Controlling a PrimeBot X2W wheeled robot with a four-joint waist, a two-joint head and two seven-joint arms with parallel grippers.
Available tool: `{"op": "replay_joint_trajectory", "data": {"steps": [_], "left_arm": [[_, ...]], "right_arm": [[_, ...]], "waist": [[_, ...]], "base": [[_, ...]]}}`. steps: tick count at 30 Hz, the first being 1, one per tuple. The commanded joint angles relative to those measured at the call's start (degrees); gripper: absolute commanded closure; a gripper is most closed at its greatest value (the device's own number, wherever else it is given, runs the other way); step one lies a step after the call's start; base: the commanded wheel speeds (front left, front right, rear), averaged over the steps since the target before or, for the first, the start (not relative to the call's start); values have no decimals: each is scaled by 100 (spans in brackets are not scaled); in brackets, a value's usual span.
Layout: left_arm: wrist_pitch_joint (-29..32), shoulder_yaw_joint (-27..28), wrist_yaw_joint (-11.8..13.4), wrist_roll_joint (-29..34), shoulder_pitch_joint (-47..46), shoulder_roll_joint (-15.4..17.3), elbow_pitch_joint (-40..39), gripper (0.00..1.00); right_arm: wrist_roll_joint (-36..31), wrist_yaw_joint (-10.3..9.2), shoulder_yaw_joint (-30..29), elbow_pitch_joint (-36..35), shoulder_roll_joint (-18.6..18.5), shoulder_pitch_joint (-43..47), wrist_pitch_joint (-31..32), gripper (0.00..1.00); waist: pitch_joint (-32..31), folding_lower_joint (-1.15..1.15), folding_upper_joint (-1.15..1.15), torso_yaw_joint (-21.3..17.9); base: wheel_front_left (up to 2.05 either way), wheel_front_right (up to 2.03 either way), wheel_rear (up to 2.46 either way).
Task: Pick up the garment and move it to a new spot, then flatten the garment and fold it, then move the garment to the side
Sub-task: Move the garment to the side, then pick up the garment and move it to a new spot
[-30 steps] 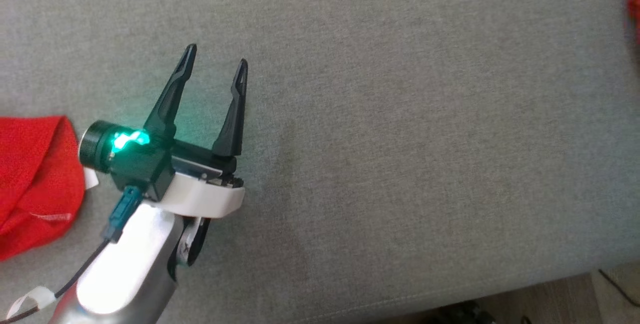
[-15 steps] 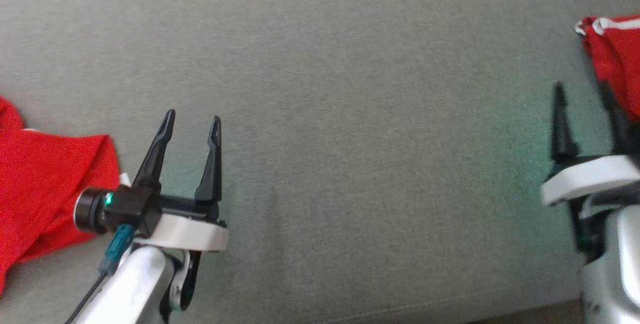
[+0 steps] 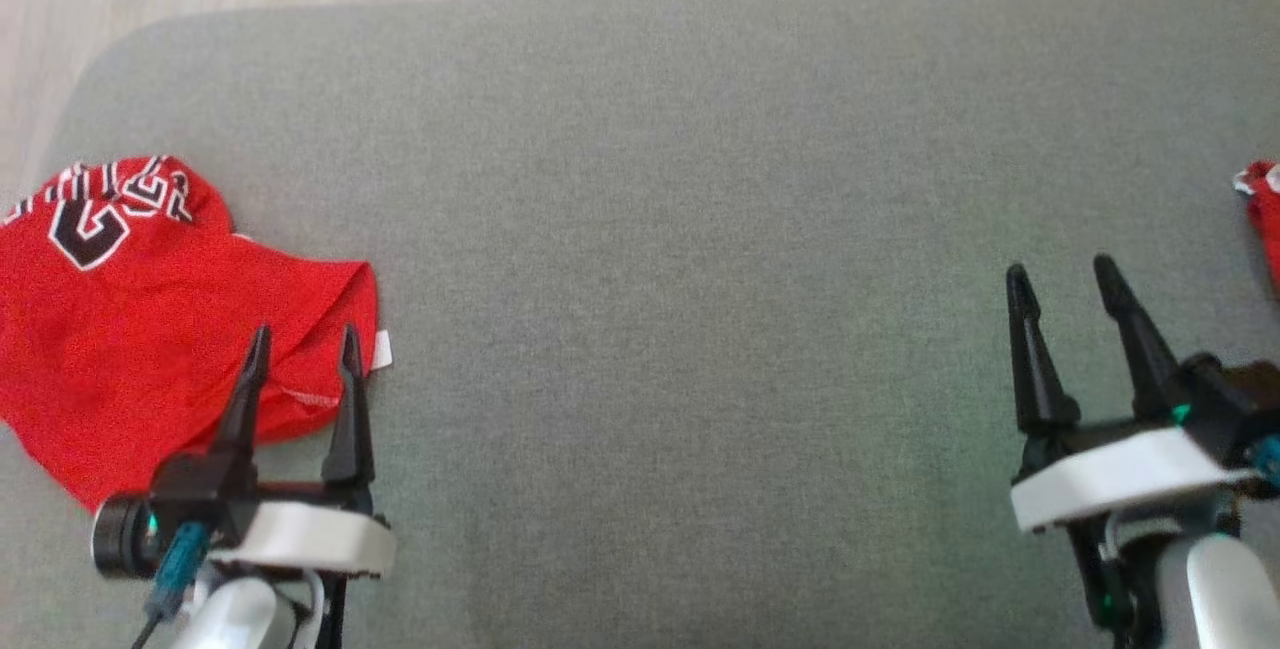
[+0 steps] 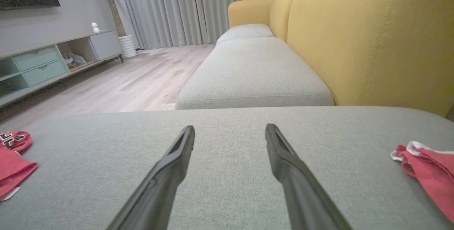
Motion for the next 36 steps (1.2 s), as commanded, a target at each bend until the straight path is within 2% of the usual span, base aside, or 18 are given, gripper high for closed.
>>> {"op": "replay_joint_trajectory", "data": {"steps": [1, 8, 16, 36], "left_arm": [[-32, 288, 25, -35, -131, 196, -148, 0], [119, 251, 92, -182, 335, 267, -184, 0], [245, 162, 136, -256, 666, 312, -219, 0], [273, 32, 161, -219, 569, 278, -209, 0]], "right_arm": [[55, -5, 110, -247, 9, -36, 13, 0], [337, -5, 159, -480, 33, 602, 97, 0], [409, -5, 301, -601, 35, 932, 203, 0], [346, -5, 307, -715, 35, 976, 321, 0]], "waist": [[-87, 1, 0, 16], [-493, 1, 0, -103], [-793, 1, 0, -167], [-799, 1, 0, -100]], "base": [[0, 0, 0], [0, 0, 0], [0, 0, 0], [0, 0, 0]]}}
